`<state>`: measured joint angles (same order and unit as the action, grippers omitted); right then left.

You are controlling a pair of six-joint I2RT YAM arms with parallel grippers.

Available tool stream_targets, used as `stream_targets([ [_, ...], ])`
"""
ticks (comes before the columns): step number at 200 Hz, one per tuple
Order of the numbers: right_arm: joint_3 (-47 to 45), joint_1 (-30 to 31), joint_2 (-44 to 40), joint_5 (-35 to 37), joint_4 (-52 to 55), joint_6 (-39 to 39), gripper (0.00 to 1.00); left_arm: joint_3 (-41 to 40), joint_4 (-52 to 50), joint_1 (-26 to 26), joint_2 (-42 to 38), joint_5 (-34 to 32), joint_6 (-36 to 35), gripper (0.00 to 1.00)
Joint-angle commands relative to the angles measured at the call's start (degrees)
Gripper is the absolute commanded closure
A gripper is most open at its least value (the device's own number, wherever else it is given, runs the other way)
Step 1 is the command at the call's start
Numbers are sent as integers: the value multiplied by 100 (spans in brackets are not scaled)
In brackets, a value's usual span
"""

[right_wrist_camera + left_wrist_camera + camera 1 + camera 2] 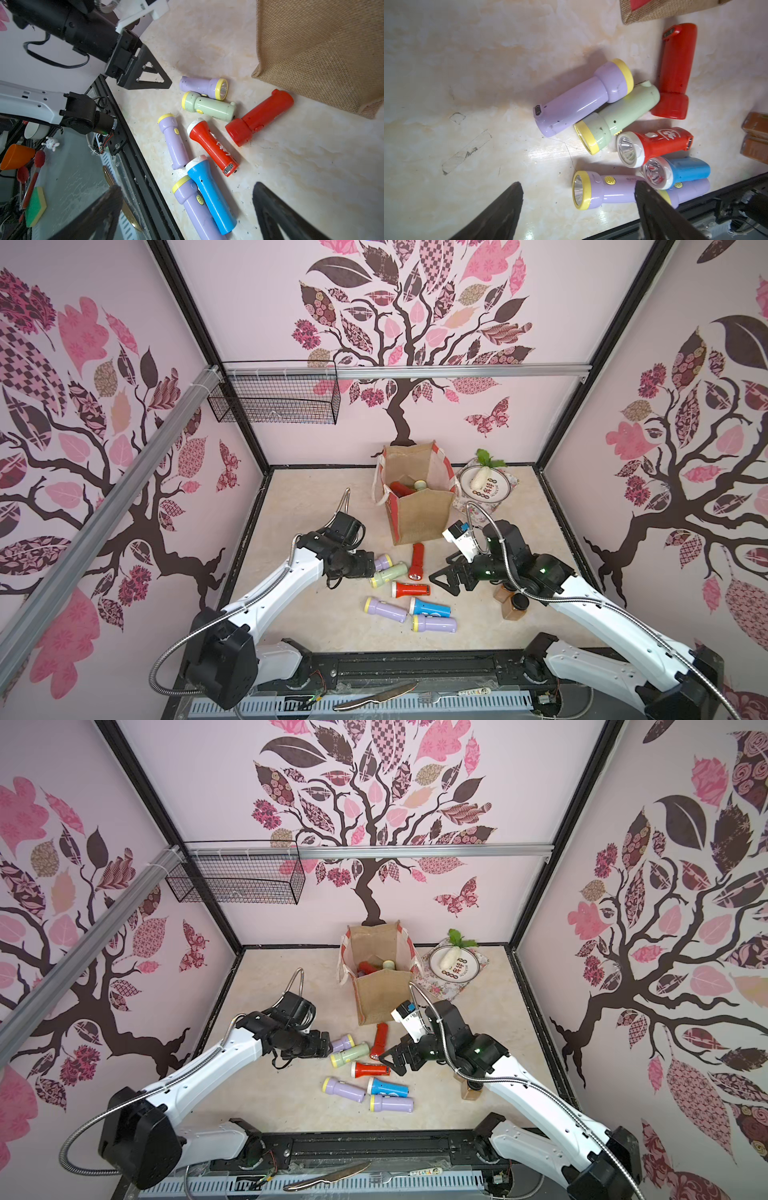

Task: Put the flashlights into the tote bags
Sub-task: Pick up the flashlight from the center of the board.

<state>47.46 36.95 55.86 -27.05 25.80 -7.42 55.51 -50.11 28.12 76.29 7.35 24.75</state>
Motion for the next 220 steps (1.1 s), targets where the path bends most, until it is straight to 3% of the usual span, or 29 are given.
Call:
stream_targets([
  [1,3,0,-207,-80,-136,149,0,429,186,-32,347,-125,-449,16],
  [77,-233,1,-238,-62,-707,-556,0,843,259,-158,1441,-109,-1225,20],
  [141,74,3,262,-37,-637,-493,0,1015,493,-166,1919,-111,-1397,20],
  [220,133,1,279,74,-594,-326,0,1370,419,-168,2575,-285,-1754,21],
])
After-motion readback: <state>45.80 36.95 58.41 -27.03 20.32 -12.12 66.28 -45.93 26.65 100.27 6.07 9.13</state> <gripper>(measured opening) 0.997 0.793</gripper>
